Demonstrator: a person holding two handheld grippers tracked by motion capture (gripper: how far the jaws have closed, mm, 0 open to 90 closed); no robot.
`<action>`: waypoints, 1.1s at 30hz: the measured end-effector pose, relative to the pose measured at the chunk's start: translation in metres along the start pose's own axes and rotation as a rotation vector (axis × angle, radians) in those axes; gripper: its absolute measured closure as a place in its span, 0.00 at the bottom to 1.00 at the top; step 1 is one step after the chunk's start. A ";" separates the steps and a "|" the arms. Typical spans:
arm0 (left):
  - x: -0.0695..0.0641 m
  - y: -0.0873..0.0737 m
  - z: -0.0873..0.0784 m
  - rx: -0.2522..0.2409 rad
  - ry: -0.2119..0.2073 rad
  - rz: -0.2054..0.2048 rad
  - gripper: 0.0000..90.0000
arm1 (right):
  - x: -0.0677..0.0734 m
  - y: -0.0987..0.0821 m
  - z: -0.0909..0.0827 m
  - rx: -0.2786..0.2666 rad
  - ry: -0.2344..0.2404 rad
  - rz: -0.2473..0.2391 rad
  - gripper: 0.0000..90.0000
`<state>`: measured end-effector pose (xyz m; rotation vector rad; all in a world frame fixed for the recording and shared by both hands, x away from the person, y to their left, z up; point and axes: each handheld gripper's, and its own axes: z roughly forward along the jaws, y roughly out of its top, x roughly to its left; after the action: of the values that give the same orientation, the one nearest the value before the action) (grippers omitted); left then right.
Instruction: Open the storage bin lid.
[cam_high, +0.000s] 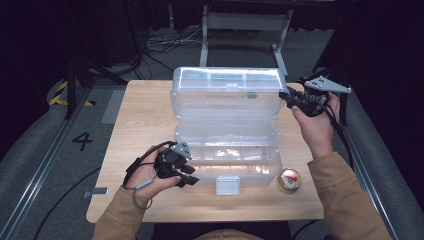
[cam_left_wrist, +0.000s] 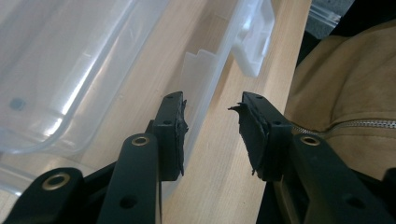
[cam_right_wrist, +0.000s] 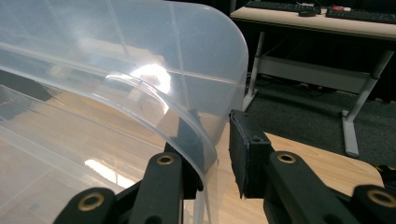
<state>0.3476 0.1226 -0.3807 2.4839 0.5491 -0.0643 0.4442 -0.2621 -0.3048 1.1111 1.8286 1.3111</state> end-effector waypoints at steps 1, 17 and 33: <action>0.001 0.000 0.004 0.011 -0.005 -0.002 0.68 | 0.000 0.000 0.000 0.001 0.002 0.001 0.83; 0.007 -0.005 0.025 0.046 0.022 0.011 0.82 | -0.001 0.002 0.003 0.003 0.003 0.007 0.83; 0.011 -0.010 0.031 0.039 0.015 -0.024 0.83 | 0.004 0.001 0.008 -0.058 -0.069 0.006 0.85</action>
<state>0.3560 0.1164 -0.4132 2.5176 0.5888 -0.0665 0.4498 -0.2550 -0.3061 1.1180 1.7280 1.3043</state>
